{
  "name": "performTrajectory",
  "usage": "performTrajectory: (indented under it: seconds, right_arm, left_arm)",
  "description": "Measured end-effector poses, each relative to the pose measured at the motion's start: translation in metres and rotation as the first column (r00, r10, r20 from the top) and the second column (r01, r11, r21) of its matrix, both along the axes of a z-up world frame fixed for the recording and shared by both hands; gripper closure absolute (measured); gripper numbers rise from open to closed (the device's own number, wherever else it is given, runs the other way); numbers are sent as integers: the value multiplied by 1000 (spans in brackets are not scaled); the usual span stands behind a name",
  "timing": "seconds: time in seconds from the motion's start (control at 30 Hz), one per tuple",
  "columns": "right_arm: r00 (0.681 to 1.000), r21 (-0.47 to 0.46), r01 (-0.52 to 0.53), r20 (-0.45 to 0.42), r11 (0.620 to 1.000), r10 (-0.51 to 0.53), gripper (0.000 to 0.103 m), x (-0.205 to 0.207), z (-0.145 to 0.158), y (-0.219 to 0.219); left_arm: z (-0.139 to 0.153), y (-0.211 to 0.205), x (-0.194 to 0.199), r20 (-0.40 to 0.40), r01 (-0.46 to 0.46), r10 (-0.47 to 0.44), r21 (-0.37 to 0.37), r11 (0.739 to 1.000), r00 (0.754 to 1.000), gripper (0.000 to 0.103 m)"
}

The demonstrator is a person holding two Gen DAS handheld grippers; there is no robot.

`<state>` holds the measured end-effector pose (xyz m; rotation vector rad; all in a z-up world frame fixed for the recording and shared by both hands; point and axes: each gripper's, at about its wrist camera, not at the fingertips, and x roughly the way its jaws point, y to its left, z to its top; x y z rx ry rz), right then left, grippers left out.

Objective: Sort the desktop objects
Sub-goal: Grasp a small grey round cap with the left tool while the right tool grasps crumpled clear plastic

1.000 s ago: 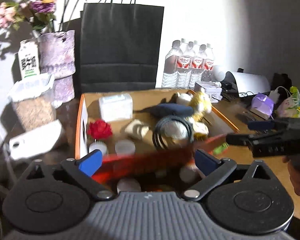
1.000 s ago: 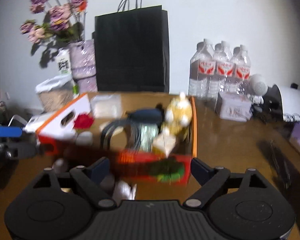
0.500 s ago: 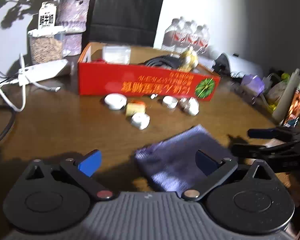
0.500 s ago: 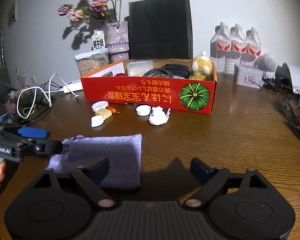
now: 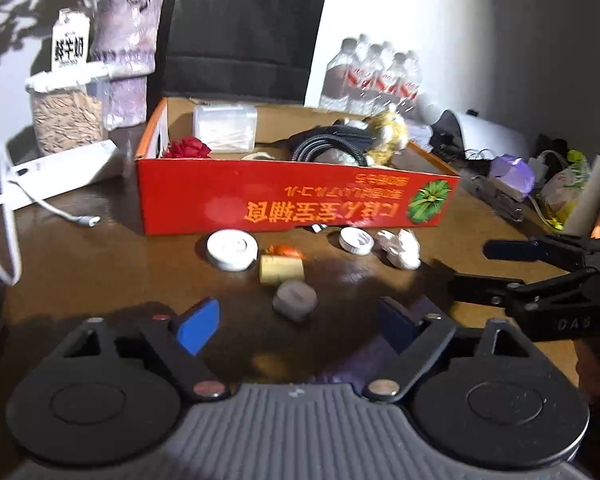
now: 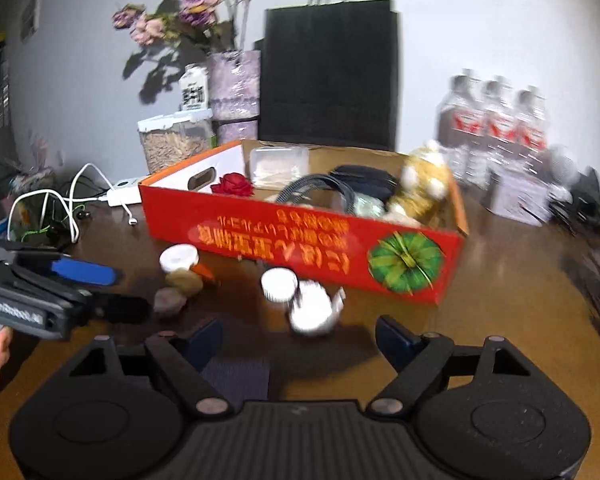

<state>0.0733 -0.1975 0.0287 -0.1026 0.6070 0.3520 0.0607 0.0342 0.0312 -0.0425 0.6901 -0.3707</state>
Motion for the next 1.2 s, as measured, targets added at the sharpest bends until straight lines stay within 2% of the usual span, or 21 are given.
performTrajectory:
  seconds: [0.07,0.13,0.17,0.3,0.33,0.4,0.43,0.53,0.67,0.7,0.73,0.83,1.0,1.03,1.1,1.17,1.2]
  right_arm:
    - [1000,-33,-4,-24,999,3,27,21,-4,3]
    - [999,-42,-14,-41,999,12,28,33,-9,3]
    - [999,-44,-13,-51,999,11,32,37,-12,2]
    - [994,-42,-55,-96,998,51,56,40,-20,1]
    - [994,-43,-60,-95,997,55,58,39,-21,1]
    - [993,-32,-70,-96,997,66,72,38,-20,2]
    - [993,-26,-71,-97,997,68,79,37,-19,2]
    - [994,-16,-72,-87,997,70,80,30,-17,1]
    - [996,10,-64,-65,998,64,81,9,-9,-5]
    - [997,15,-58,-55,998,59,81,2,-6,-7]
    - [997,22,-55,-44,998,56,81,-6,-3,-9]
    - [999,58,-47,-20,997,49,81,-30,5,-16]
    - [1000,82,-19,-17,996,20,81,-59,10,-24]
    - [1000,88,-12,-19,996,14,81,-63,10,-25]
    - [1000,101,-4,-23,995,7,81,-68,9,-26]
    - [999,118,5,-33,993,-1,81,-69,9,-26]
    - [999,119,7,-36,993,-3,81,-70,8,-25]
  left_arm:
    - [-4,-4,14,-31,-15,15,4,1000,999,26]
    - [-7,-7,20,-52,-13,12,-14,1000,999,29]
    - [-9,-8,20,-55,-10,8,-20,1000,998,33]
    - [-10,-18,16,-48,-15,17,33,999,999,54]
    - [-10,-18,16,-53,-19,21,31,999,998,60]
    - [-9,-17,15,-71,-16,16,-1,1000,997,67]
    - [-10,-18,15,-76,-16,16,-5,1000,997,76]
    - [-10,-22,8,-57,-18,19,23,1000,998,77]
    - [-9,-18,-5,-58,-29,30,20,999,998,79]
    - [-8,-16,-9,-55,-33,34,19,999,998,85]
    - [-6,-14,-14,-56,-40,40,16,999,998,102]
    - [1,-7,-28,-38,-50,49,-10,999,998,101]
    - [6,-2,-45,-22,-55,55,-11,998,998,101]
    - [6,-1,-47,-24,-51,51,-17,999,998,98]
    - [4,-3,-45,-25,-49,48,-16,999,999,86]
    - [3,-8,-34,-11,-39,39,-6,999,999,44]
    - [1,-11,-27,-2,-42,42,3,999,999,39]
